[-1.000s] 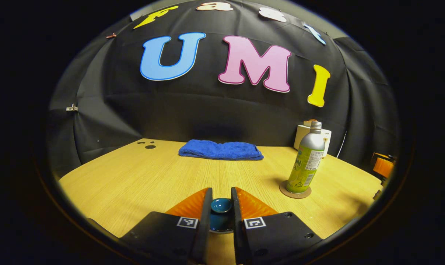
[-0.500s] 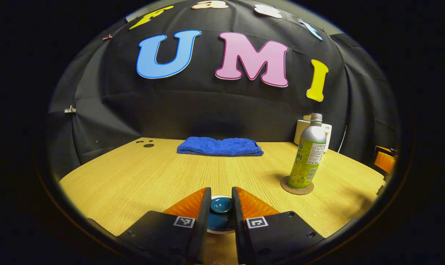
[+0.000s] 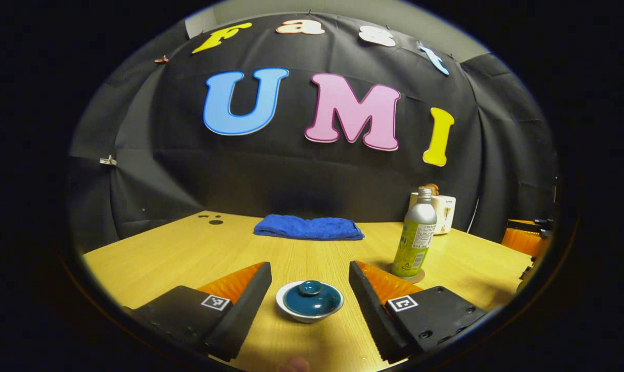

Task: Open the teacup lid with one hand, grasp the water bottle and pour water into the teacup with the other hand; after pouring, place the water bottle on the coaster and then close the teacup lid.

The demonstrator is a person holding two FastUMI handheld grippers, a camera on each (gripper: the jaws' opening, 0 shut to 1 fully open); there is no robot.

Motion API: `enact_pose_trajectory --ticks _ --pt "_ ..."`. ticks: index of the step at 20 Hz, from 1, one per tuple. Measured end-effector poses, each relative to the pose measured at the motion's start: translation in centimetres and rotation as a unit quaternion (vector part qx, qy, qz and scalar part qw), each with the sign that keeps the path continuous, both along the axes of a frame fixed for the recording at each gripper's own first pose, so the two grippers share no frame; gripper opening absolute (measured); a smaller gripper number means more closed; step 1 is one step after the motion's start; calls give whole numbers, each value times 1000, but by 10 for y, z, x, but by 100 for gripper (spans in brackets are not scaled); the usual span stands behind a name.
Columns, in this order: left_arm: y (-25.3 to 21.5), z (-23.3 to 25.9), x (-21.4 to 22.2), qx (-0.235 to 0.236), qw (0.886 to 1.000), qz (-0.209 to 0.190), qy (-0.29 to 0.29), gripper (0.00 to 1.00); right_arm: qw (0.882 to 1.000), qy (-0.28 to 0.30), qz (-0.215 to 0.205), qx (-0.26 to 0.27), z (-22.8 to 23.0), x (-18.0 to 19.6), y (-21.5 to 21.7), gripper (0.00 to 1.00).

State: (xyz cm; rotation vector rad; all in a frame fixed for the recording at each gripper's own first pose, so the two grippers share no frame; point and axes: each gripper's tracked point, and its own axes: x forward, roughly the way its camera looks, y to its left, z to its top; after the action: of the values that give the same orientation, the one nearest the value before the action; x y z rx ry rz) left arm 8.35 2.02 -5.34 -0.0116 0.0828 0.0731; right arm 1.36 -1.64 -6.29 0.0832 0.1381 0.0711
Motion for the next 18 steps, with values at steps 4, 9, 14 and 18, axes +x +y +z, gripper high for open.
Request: enact_pose_trajectory --ticks 4,9,14,18 --pt "2 13 -24 -7 999 -1 -31 95 998 -55 -14 0 13 5 3 99" --pt "21 -2 -32 -17 999 24 -23 95 999 -28 -20 -6 -13 10 7 99" --pt "15 1 -37 -14 999 18 -25 95 999 -31 -18 -11 -6 7 7 99" --pt "13 5 -41 -5 999 15 -28 95 999 -25 -15 -17 -10 7 9 99"
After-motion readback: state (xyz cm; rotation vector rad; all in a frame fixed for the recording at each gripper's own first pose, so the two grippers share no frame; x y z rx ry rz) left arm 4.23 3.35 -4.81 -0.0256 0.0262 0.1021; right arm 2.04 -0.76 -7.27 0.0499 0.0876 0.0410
